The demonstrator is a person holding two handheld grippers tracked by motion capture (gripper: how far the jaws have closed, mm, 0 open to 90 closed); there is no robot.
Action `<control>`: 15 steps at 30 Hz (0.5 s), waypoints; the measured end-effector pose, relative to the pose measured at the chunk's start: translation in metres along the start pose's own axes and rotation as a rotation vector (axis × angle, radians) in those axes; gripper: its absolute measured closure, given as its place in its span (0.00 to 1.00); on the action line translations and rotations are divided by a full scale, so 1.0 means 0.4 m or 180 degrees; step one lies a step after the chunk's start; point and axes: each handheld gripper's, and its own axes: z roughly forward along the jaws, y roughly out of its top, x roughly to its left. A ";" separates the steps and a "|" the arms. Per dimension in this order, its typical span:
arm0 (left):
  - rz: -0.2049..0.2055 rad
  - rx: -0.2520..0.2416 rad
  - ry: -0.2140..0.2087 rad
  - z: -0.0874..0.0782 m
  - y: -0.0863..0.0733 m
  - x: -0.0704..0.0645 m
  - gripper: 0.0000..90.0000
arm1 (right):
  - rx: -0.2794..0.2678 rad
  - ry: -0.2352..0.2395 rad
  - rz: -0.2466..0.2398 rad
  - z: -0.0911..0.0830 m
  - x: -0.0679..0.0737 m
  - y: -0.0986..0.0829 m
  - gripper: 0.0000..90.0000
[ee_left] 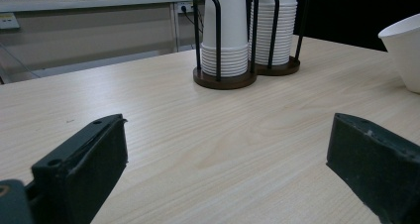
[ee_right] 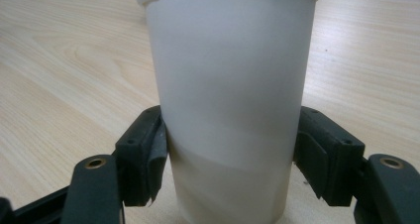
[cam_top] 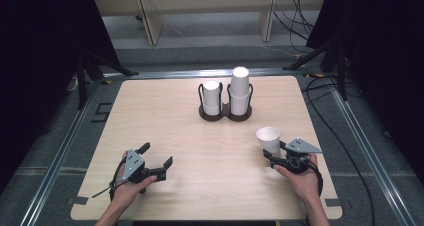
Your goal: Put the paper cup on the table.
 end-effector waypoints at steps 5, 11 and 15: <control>-0.0005 0.0000 0.0015 -0.001 0.000 0.003 0.02 | -0.0022 -0.0078 -0.0044 -0.009 -0.002 -0.002 0.36; -0.0006 -0.0067 0.0004 -0.001 -0.002 0.007 0.02 | 0.0016 -0.0057 -0.0038 -0.011 -0.001 -0.004 0.35; 0.0006 -0.0006 0.0038 -0.008 0.001 0.008 0.02 | 0.0089 -0.0074 -0.0046 -0.012 0.002 -0.006 0.34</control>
